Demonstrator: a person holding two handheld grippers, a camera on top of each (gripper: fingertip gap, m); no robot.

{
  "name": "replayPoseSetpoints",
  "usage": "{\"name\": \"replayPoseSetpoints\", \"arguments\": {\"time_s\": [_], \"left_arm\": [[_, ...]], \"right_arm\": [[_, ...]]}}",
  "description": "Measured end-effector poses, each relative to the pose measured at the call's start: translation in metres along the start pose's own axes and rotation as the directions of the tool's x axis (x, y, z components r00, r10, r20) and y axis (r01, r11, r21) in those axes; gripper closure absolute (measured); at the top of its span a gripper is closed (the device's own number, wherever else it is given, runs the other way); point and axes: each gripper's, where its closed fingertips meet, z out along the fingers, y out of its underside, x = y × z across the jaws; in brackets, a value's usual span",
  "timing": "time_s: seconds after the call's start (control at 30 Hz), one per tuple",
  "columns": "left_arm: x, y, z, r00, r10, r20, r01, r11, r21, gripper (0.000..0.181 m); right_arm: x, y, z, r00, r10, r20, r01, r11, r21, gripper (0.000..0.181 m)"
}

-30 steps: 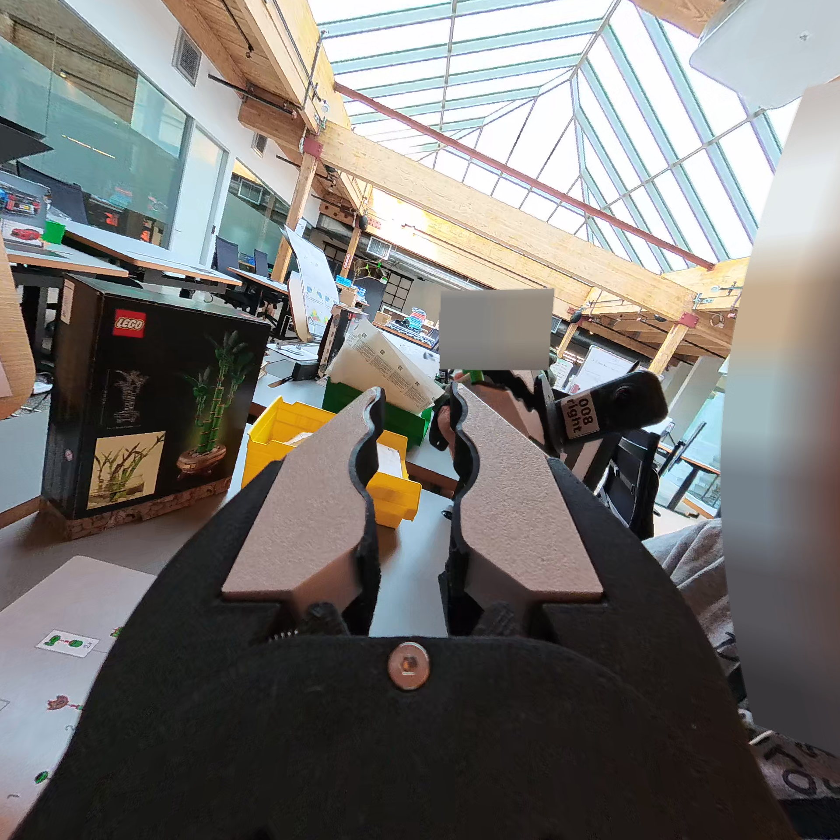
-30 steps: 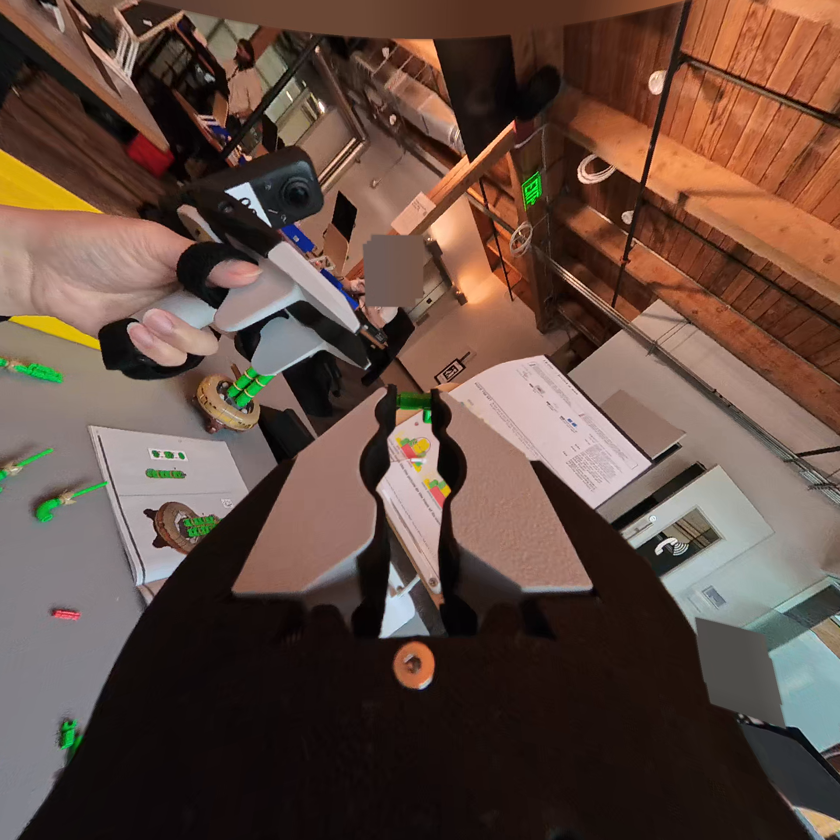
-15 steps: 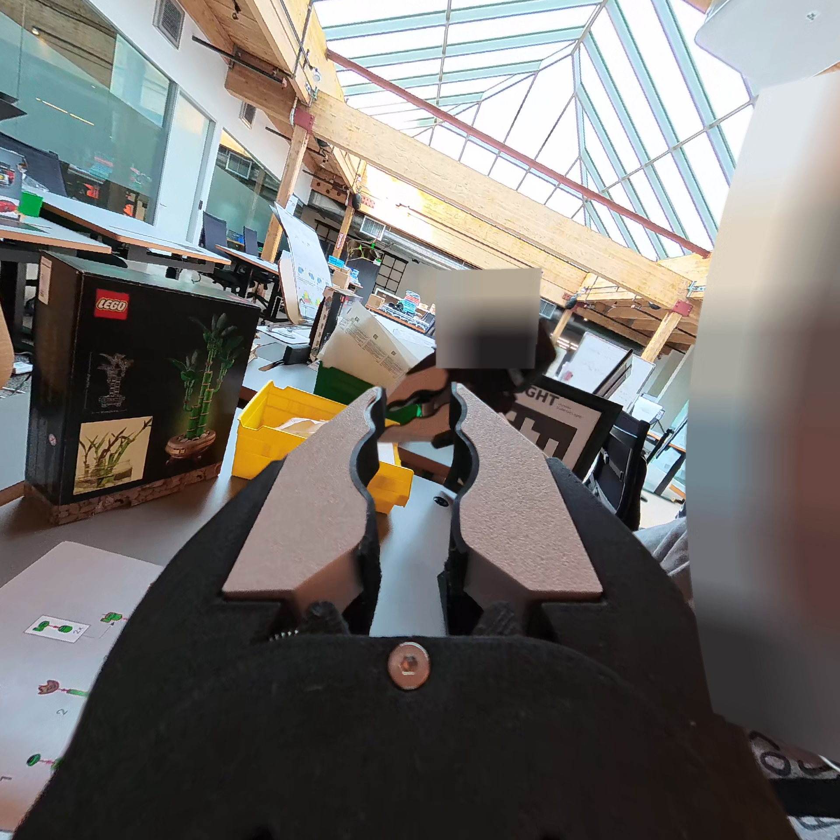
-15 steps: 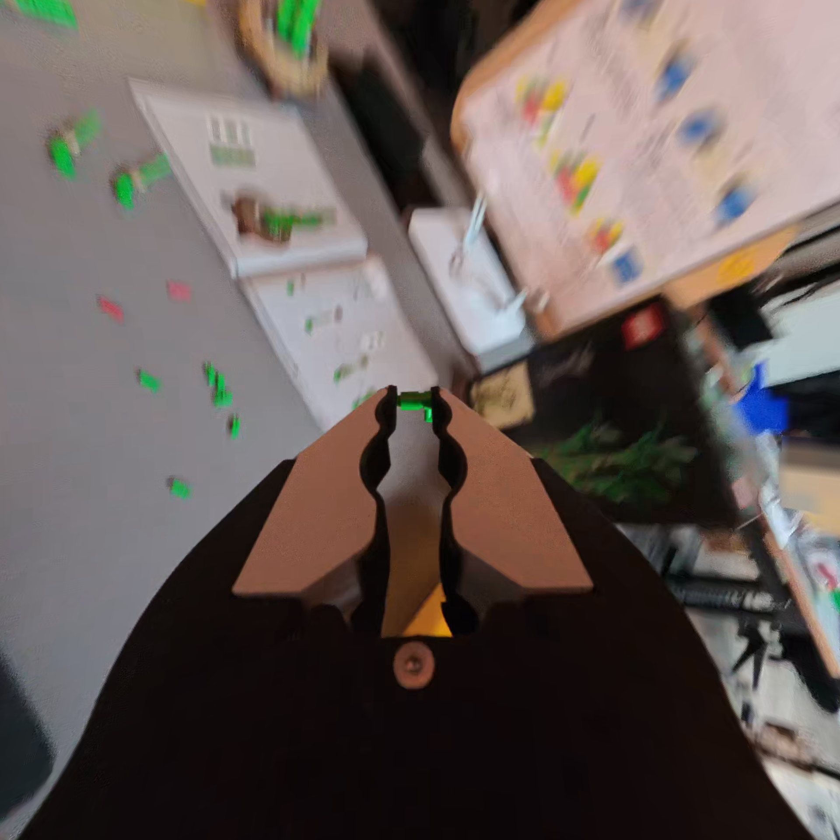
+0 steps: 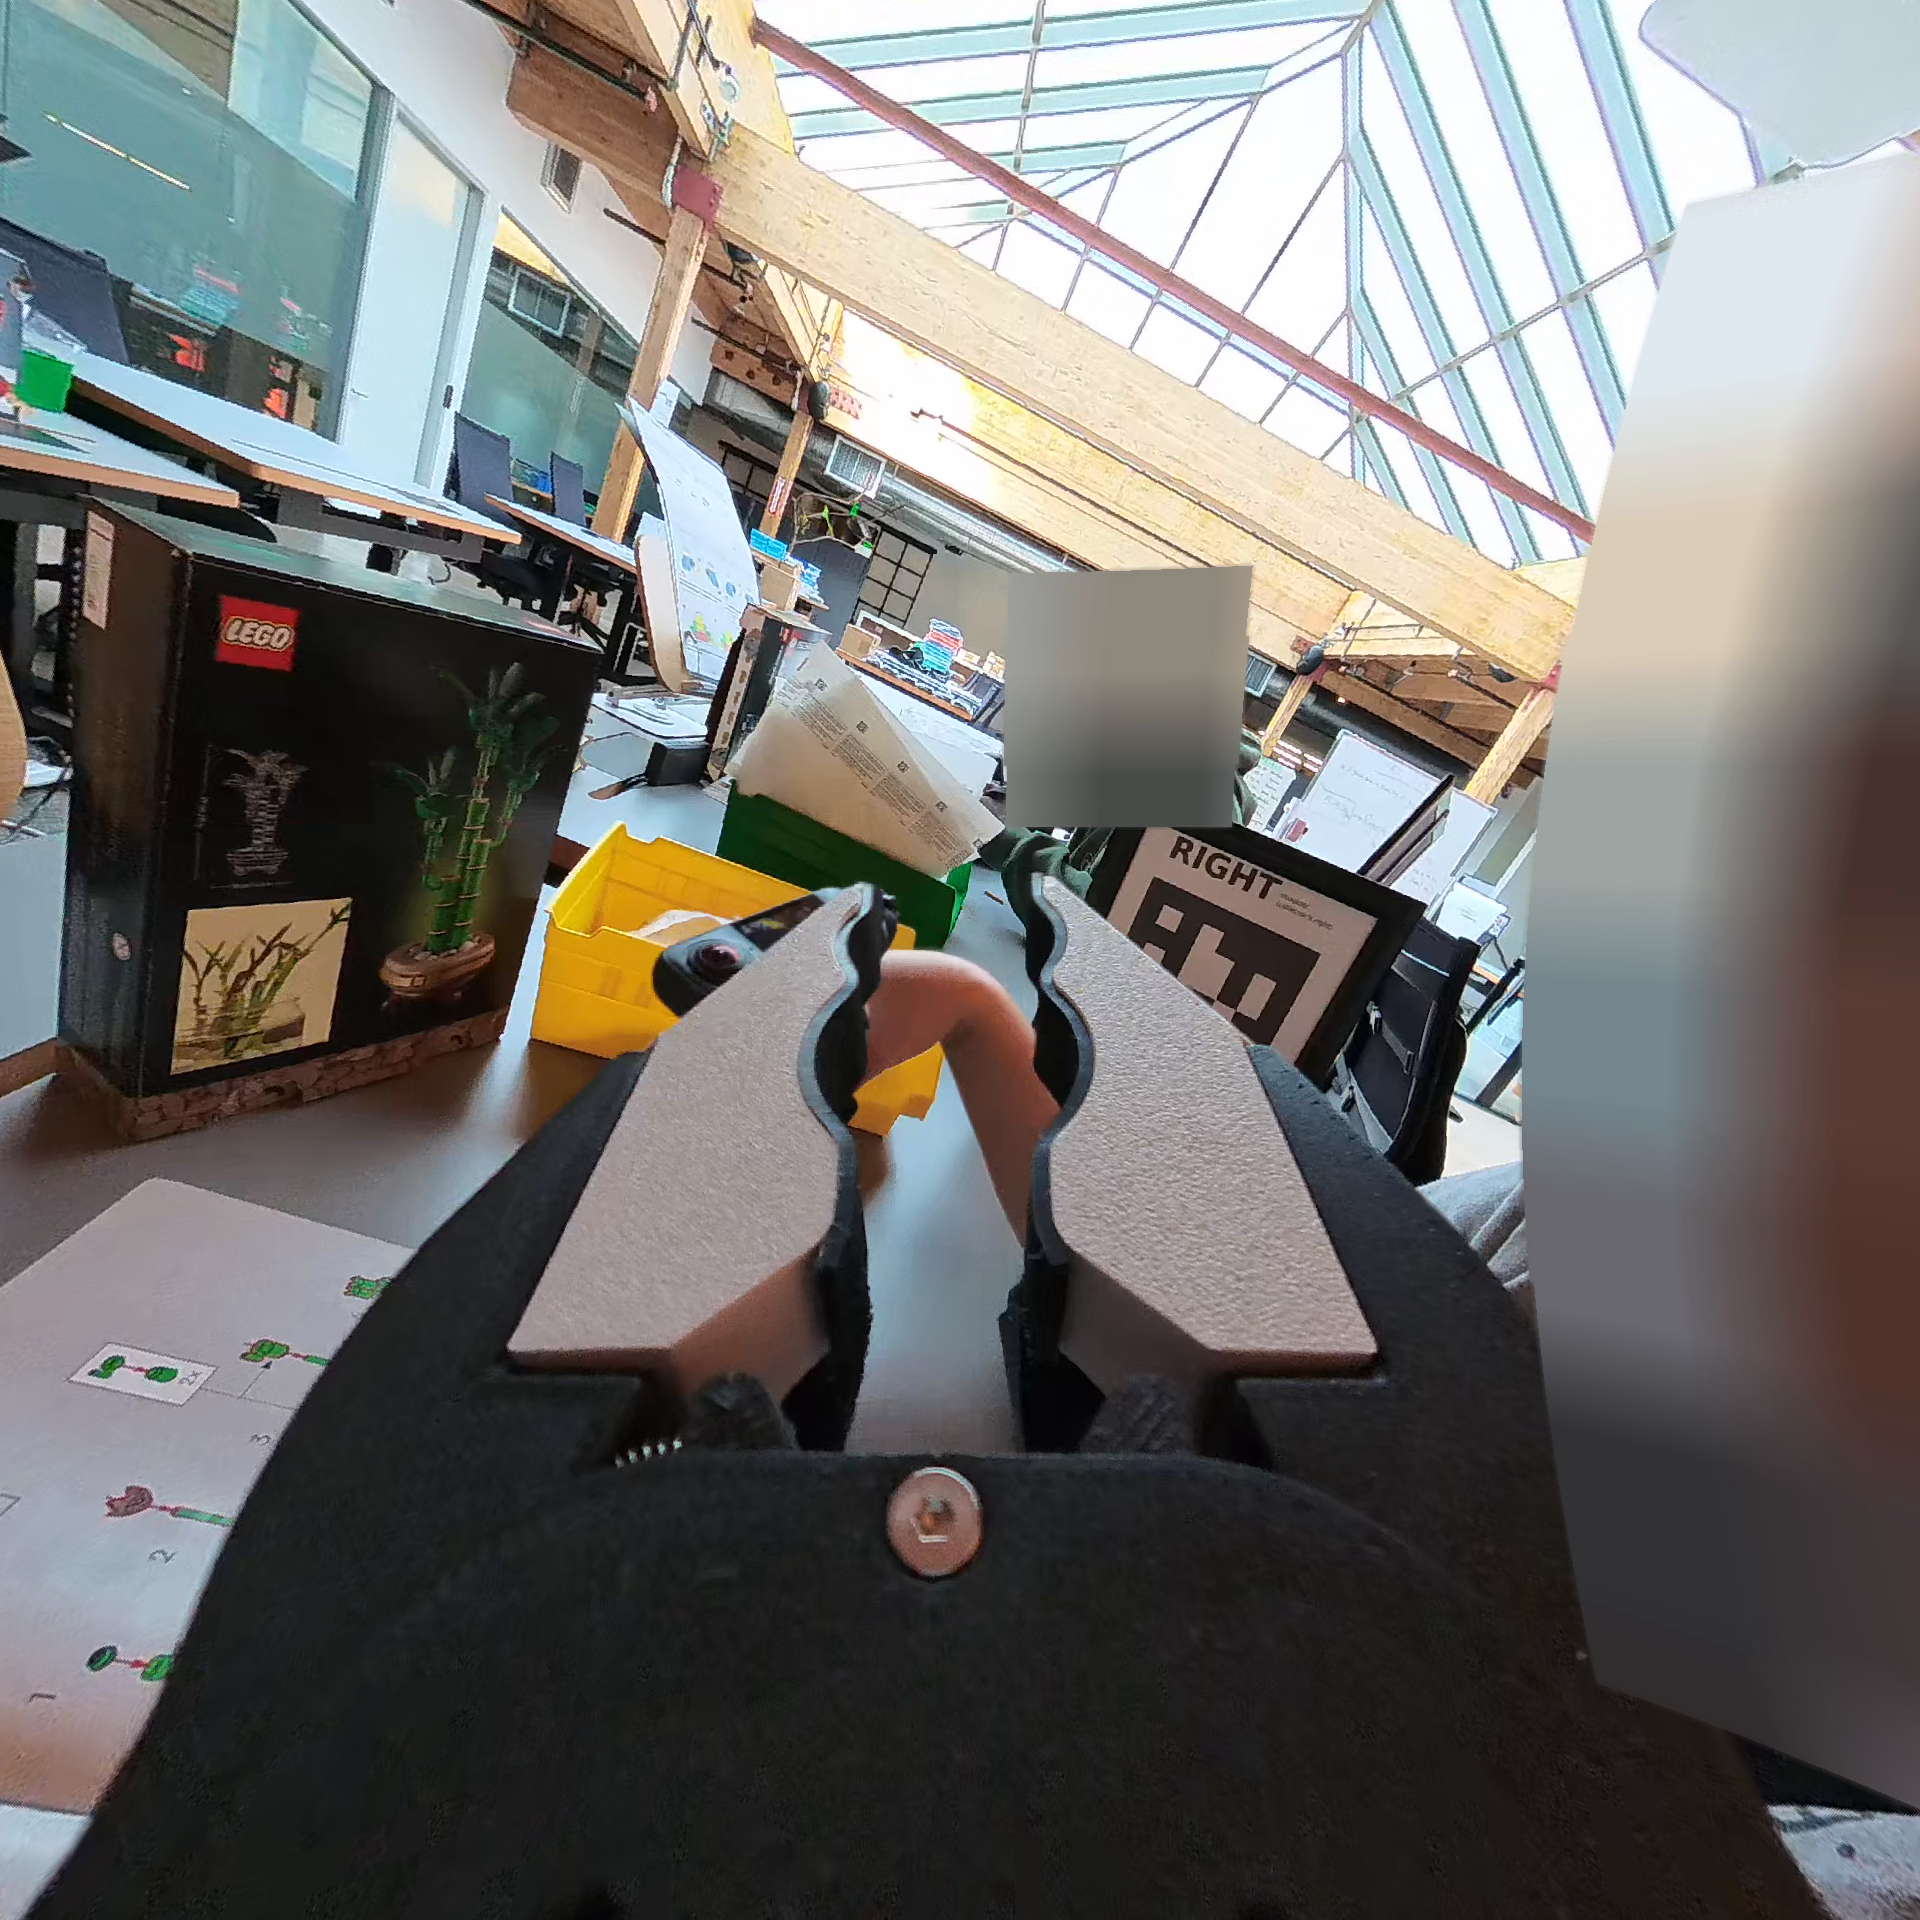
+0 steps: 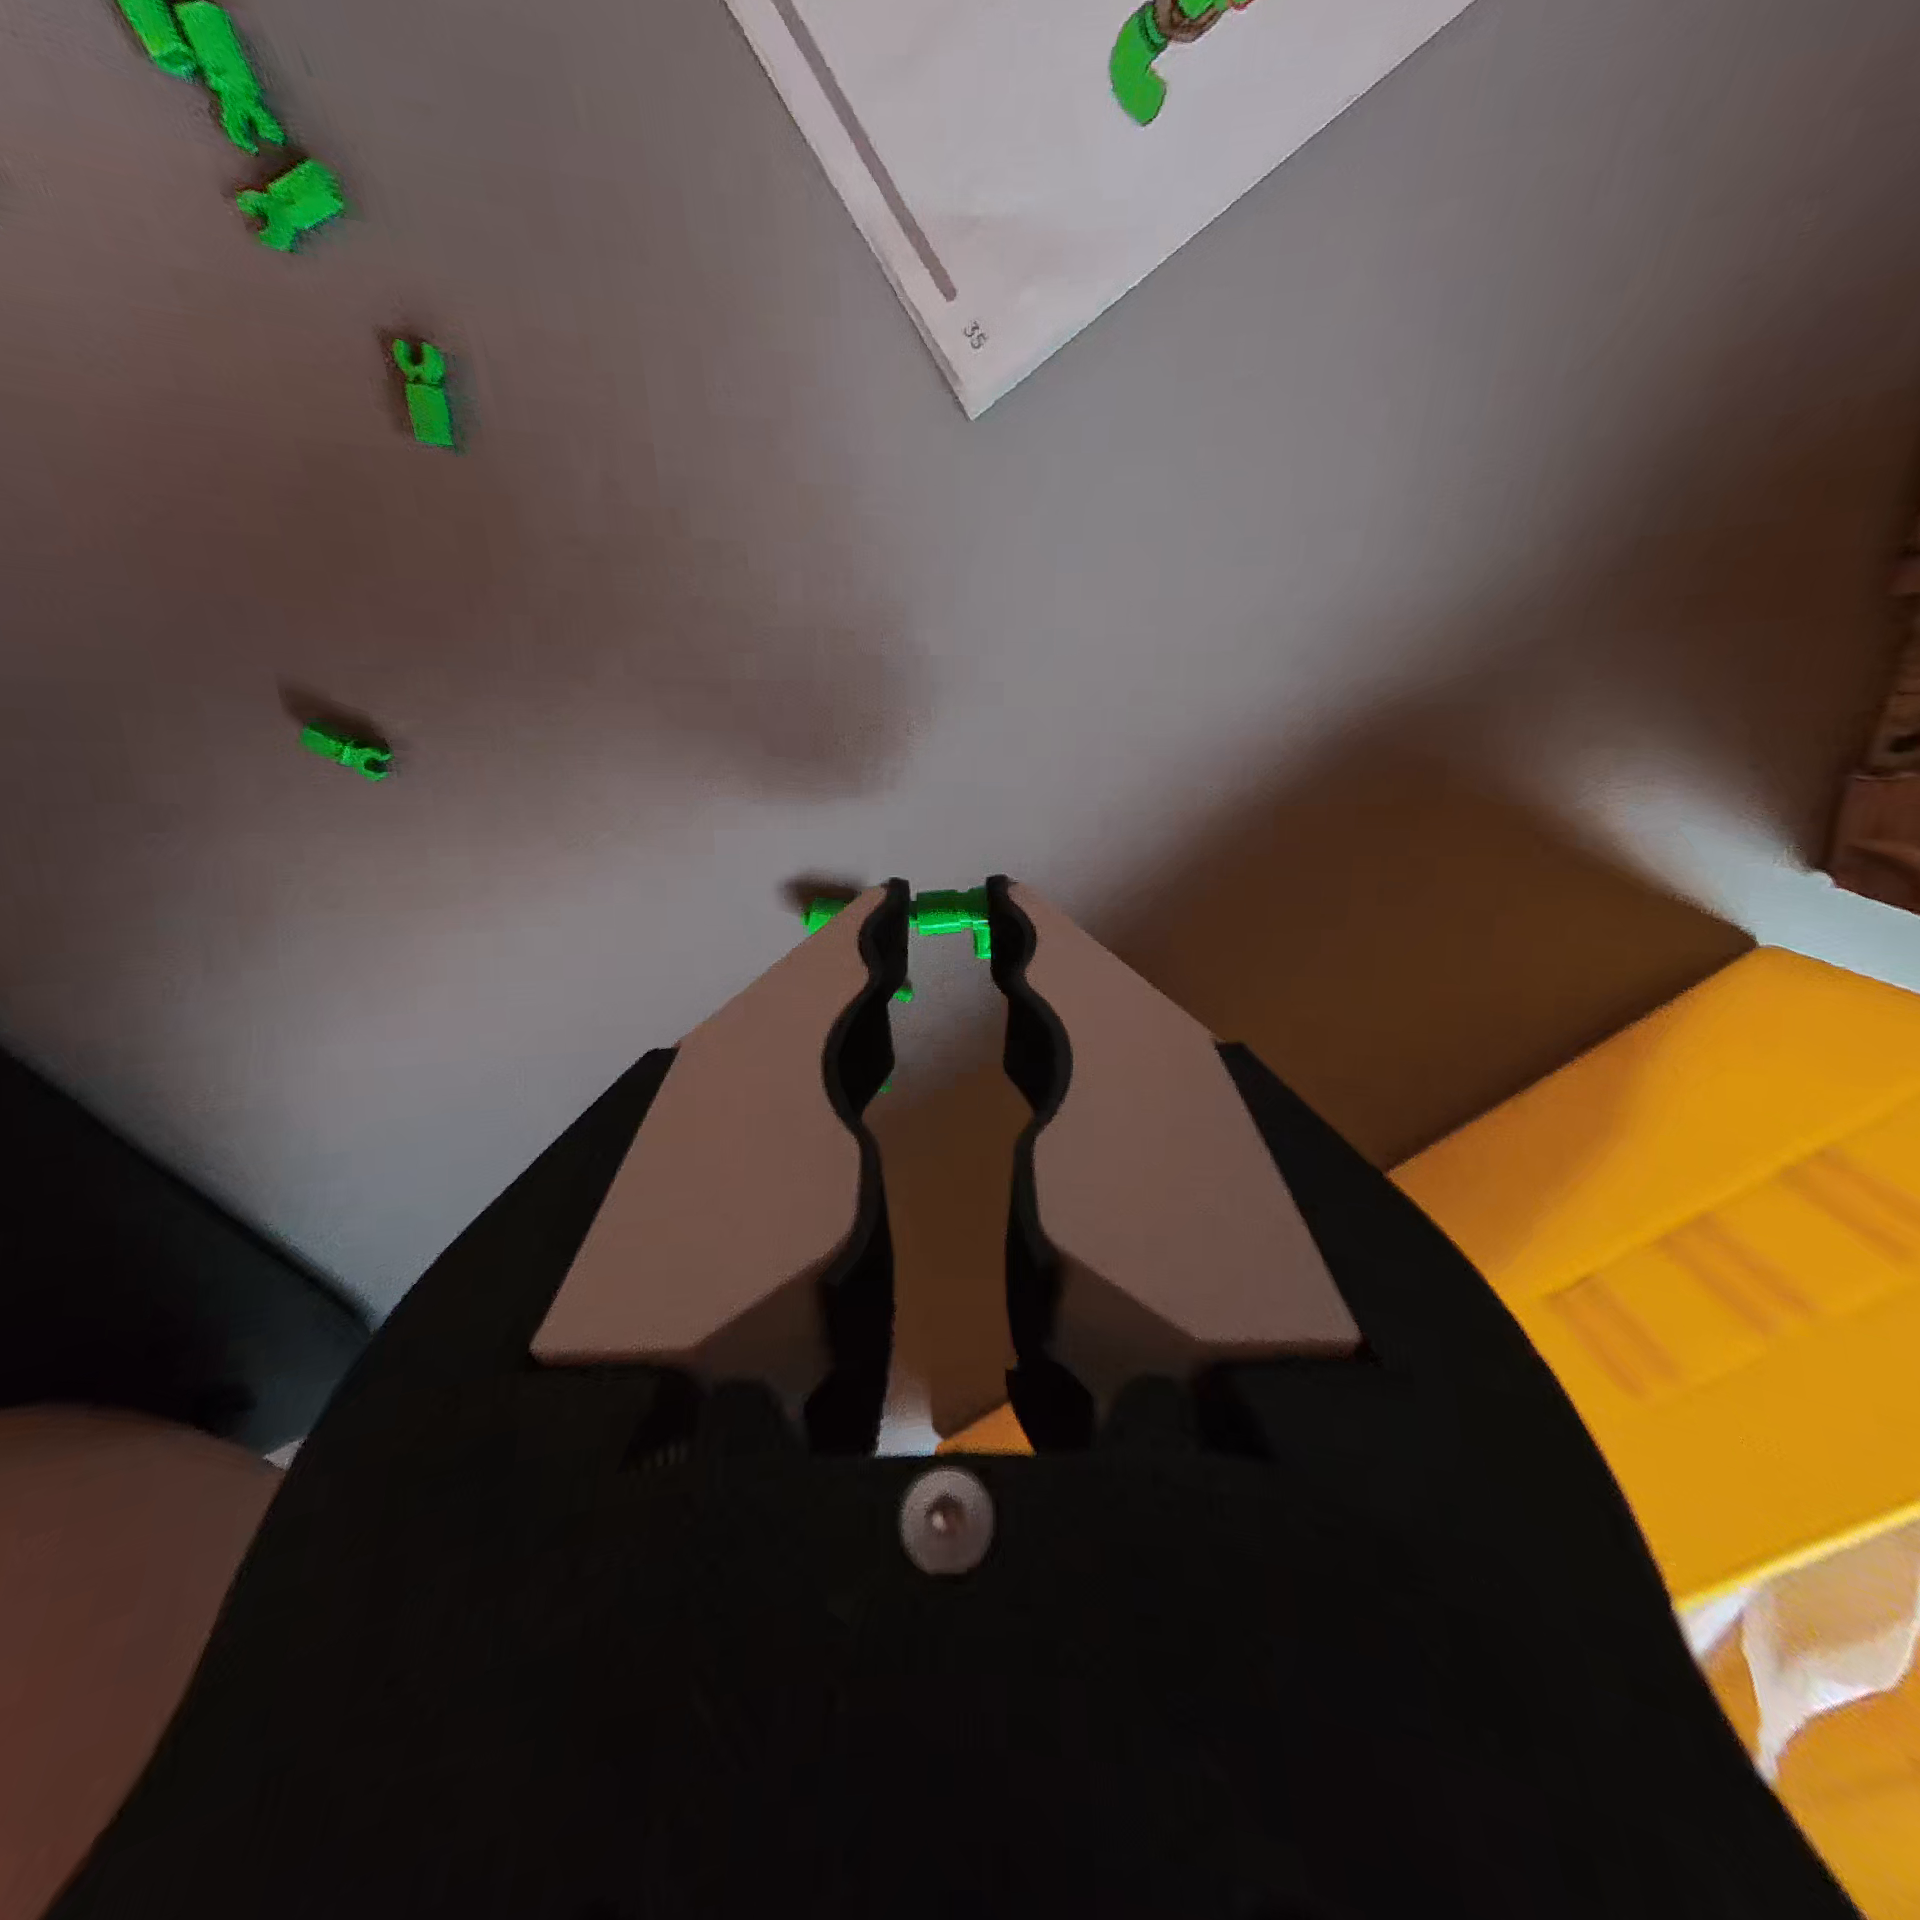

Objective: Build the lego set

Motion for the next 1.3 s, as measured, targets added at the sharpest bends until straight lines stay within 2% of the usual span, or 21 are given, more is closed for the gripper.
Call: {"name": "replayPoseSetpoints", "arguments": {"time_s": [0.03,0.33,0.57,0.7,0.77,0.87,1.0,1.1,1.17,1.23,1.3], "left_arm": [[-0.001,0.000,-0.001,1.000,-0.002,0.002,0.002,1.000,0.000,0.156],[-0.004,-0.011,-0.013,0.999,0.011,0.033,-0.012,0.999,0.030,0.156],[-0.006,-0.014,-0.016,0.999,0.002,0.032,-0.004,0.999,0.046,0.157],[-0.004,-0.011,-0.014,1.000,0.009,0.030,-0.010,1.000,0.029,0.156],[-0.004,-0.013,-0.015,0.999,0.010,0.032,-0.011,0.999,0.035,0.156],[-0.005,-0.018,-0.021,0.999,0.014,0.043,-0.016,0.998,0.054,0.156],[-0.008,-0.028,-0.031,0.996,0.038,0.085,-0.045,0.996,0.080,0.157],[-0.008,-0.032,-0.037,0.990,0.067,0.121,-0.078,0.993,0.086,0.157],[-0.006,-0.034,-0.038,0.987,0.087,0.136,-0.099,0.992,0.083,0.157],[-0.004,-0.035,-0.039,0.982,0.109,0.152,-0.122,0.989,0.078,0.157],[-0.003,-0.036,-0.040,0.977,0.129,0.169,-0.143,0.987,0.071,0.157]], "right_arm": [[0.002,-0.001,0.003,1.000,0.004,-0.003,-0.004,1.000,-0.001,0.166],[0.002,0.001,0.020,1.000,-0.007,0.010,0.008,0.998,-0.055,0.166],[0.001,0.000,0.021,1.000,0.006,0.020,-0.005,0.998,-0.060,0.163],[-0.001,-0.002,0.018,0.999,0.021,0.048,-0.020,0.999,-0.031,0.158],[0.002,-0.007,0.009,0.999,0.024,0.037,-0.025,0.999,0.029,0.157],[0.017,-0.020,-0.023,0.998,0.045,-0.051,-0.035,0.982,0.184,0.155],[0.051,-0.046,-0.092,0.944,0.123,-0.305,0.029,0.892,0.452,0.155],[0.065,-0.065,-0.156,0.855,0.225,-0.467,0.145,0.762,0.631,0.148],[0.070,-0.072,-0.201,0.770,0.323,-0.551,0.245,0.648,0.721,0.145],[0.068,-0.072,-0.240,0.686,0.404,-0.605,0.355,0.540,0.763,0.145],[0.063,-0.067,-0.268,0.613,0.465,-0.638,0.445,0.464,0.766,0.152]]}}
